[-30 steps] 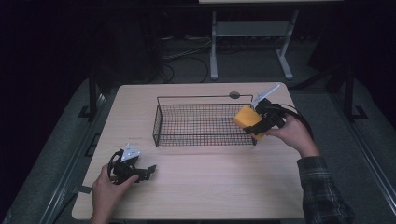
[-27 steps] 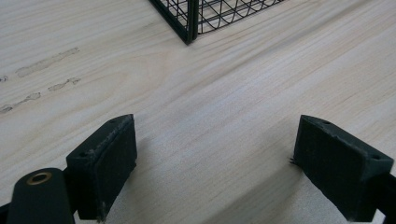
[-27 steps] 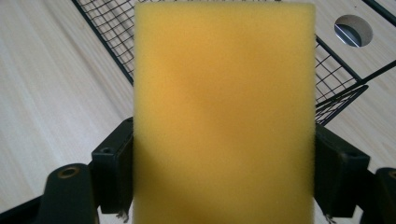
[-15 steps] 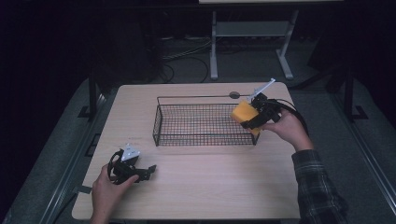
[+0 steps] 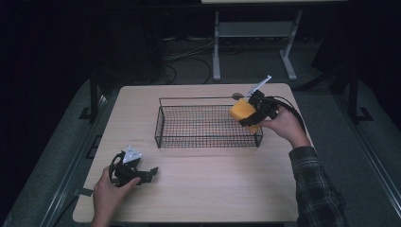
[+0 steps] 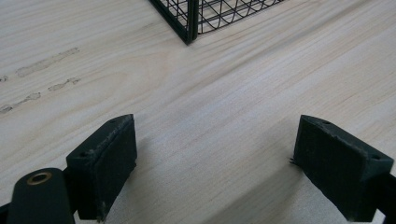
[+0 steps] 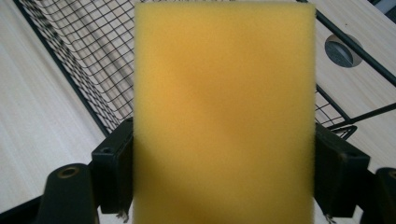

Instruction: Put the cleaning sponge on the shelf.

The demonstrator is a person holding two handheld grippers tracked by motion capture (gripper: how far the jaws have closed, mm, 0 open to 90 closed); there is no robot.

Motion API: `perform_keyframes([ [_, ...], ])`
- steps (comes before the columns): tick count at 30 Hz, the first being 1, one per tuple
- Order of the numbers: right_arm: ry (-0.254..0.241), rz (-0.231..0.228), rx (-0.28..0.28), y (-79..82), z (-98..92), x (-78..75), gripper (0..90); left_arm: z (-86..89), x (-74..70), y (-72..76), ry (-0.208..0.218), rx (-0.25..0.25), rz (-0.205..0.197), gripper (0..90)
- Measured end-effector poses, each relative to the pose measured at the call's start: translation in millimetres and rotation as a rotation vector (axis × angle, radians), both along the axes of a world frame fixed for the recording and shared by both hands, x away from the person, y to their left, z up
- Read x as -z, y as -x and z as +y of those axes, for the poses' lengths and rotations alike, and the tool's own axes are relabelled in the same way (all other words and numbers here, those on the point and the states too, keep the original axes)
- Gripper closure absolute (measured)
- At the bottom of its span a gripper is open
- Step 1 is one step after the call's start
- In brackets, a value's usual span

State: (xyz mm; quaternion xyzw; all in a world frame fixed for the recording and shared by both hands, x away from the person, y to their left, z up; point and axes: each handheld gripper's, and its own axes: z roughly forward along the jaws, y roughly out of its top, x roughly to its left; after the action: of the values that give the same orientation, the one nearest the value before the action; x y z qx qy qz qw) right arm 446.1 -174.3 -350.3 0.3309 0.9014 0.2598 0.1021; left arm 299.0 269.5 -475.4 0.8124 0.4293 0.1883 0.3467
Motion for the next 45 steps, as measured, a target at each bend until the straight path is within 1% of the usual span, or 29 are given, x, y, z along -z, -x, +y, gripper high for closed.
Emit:
perform_keyframes([
  [2,-0.006,0.005,0.001,-2.0,1.9,0.7,22.4,0.0,0.0,0.0,0.000,0.000,0.000,12.5],
  [5,0.000,0.005,0.000,-4.2,3.8,1.7,22.4,0.0,0.0,0.0,0.000,0.000,0.000,12.5],
  [8,0.002,0.016,-0.002,-7.9,7.2,4.5,22.4,0.0,0.0,0.0,0.000,0.000,0.000,12.5],
  [13,0.008,0.021,-0.002,-12.4,10.6,9.0,22.4,0.0,0.0,0.0,0.000,0.000,0.000,12.5],
  [17,0.016,0.029,0.001,-16.5,12.4,14.3,22.3,0.0,0.0,0.0,0.000,0.000,0.000,12.5],
  [30,0.021,0.051,0.014,-26.1,16.6,29.9,22.3,0.0,0.0,0.0,0.000,0.000,0.000,12.5],
  [31,0.024,0.057,0.019,-27.1,17.0,33.2,22.3,0.0,0.0,0.0,0.000,0.000,0.000,12.5],
  [38,0.029,0.075,0.022,-30.6,18.5,42.8,22.3,0.0,0.0,0.0,0.000,0.000,0.000,12.5],
  [43,0.038,0.087,0.021,-32.5,20.3,50.3,22.2,0.0,0.0,0.0,0.000,0.000,0.000,12.5],
  [45,0.049,0.094,0.020,-33.1,21.2,53.1,22.2,0.0,0.0,0.0,0.000,0.000,0.000,12.5],
])
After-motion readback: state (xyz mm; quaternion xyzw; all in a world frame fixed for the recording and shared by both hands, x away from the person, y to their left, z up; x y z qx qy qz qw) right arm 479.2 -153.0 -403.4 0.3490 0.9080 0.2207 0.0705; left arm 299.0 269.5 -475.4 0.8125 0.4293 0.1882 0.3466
